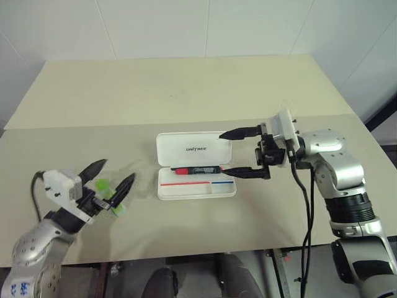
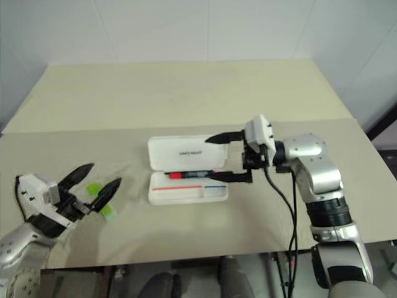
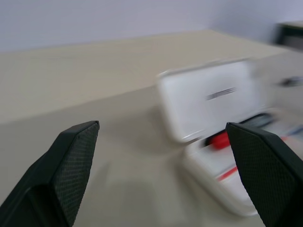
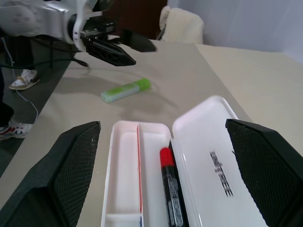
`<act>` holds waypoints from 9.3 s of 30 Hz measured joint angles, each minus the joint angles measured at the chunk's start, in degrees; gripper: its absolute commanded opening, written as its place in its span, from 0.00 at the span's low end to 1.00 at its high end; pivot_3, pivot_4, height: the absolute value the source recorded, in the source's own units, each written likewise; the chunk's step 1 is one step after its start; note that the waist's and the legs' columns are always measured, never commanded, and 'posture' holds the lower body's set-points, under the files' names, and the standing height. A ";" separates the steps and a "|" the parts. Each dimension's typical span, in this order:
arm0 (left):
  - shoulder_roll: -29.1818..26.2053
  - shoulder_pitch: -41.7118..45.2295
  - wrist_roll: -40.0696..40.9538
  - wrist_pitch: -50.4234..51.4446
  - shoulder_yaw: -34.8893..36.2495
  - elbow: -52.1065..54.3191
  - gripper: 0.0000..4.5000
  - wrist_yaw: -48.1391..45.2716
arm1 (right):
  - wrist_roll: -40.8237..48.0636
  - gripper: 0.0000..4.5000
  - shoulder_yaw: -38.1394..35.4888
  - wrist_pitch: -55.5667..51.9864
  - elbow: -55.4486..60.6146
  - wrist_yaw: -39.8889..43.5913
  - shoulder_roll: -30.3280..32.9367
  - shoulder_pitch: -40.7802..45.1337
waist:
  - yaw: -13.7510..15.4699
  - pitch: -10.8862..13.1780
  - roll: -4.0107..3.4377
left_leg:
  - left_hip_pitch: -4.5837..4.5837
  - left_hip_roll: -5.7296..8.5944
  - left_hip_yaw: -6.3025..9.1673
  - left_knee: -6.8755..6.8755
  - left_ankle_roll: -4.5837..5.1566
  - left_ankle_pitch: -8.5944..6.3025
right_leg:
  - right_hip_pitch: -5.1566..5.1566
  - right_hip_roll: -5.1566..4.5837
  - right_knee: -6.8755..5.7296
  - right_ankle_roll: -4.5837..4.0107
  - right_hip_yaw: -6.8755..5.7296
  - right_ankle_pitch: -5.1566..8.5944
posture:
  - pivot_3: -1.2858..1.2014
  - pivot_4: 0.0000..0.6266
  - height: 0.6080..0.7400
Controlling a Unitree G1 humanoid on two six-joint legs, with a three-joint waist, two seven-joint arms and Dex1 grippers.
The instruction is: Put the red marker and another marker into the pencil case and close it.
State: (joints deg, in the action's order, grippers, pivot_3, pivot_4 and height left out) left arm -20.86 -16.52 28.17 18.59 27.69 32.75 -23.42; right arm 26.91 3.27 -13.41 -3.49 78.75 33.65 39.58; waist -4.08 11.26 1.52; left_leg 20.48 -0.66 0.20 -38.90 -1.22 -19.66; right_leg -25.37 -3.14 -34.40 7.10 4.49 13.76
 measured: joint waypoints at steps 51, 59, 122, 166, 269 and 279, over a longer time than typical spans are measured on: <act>22.07 7.35 -20.41 34.83 -14.75 10.16 0.23 38.24 | 0.43 1.00 -1.45 -0.98 -3.16 4.64 4.21 0.45 | 1.28 -0.24 -0.30 | -0.43 -0.09 -0.23 -0.09 0.02 -0.08 | 0.85 0.49 0.46 0.10 0.21 -0.10 | 0.52 0.24 1.00; 20.57 8.45 -20.18 34.80 -12.85 9.56 0.23 35.04 | 2.37 1.00 -1.38 -2.48 -0.57 6.52 5.26 -0.52 | 1.34 -0.24 -0.31 | -0.44 -0.09 -0.28 -0.10 0.02 0.03 | 0.87 0.52 0.45 0.04 0.20 -0.08 | 0.52 0.24 1.00; -14.08 43.29 -12.03 -6.95 -38.55 -33.96 0.23 -45.78 | 7.67 1.00 -23.99 -7.60 30.96 -22.54 12.24 -38.58 | 2.60 -0.12 -0.10 | -0.19 -0.25 0.06 -0.02 -0.08 -0.09 | 0.76 0.50 0.50 -0.21 -0.54 0.04 | 0.52 0.24 1.00; -9.62 48.95 -17.87 -13.70 -40.26 -44.93 0.88 -47.98 | 8.57 1.00 -23.89 -7.87 33.86 -26.69 11.86 -39.03 | 2.65 -0.12 -0.10 | -0.18 -0.23 0.07 -0.07 -0.06 -0.08 | 0.76 0.50 0.43 -0.19 -0.54 0.03 | 0.52 0.24 1.00; -20.39 43.91 10.47 7.15 -19.42 -15.98 1.00 -40.52 | -31.97 0.10 -1.71 28.47 -69.17 2.06 3.68 22.89 | -1.01 0.07 -0.42 | -0.30 -0.26 -0.37 -0.11 -0.20 0.01 | 0.60 0.54 -0.01 -0.04 -0.05 -0.05 | 0.52 0.24 1.00; -18.06 39.80 6.74 1.84 -22.27 -20.30 1.00 -41.67 | -15.97 0.10 -2.64 5.80 -25.33 8.18 4.34 5.43 | 0.56 0.06 -0.44 | -0.02 -0.27 0.05 -0.12 -0.20 -0.01 | 0.21 0.48 -0.15 -0.06 -0.09 -0.03 | 0.52 0.24 1.00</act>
State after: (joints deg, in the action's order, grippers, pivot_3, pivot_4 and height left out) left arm -38.93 23.28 34.91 20.43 5.42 12.44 -65.09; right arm 10.94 0.63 -7.61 -28.82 86.94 37.99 45.01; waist -3.51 11.32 1.07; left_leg 20.46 -0.93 0.25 -39.02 -1.42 -19.67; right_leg -25.17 -2.66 -34.55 7.04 4.40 13.72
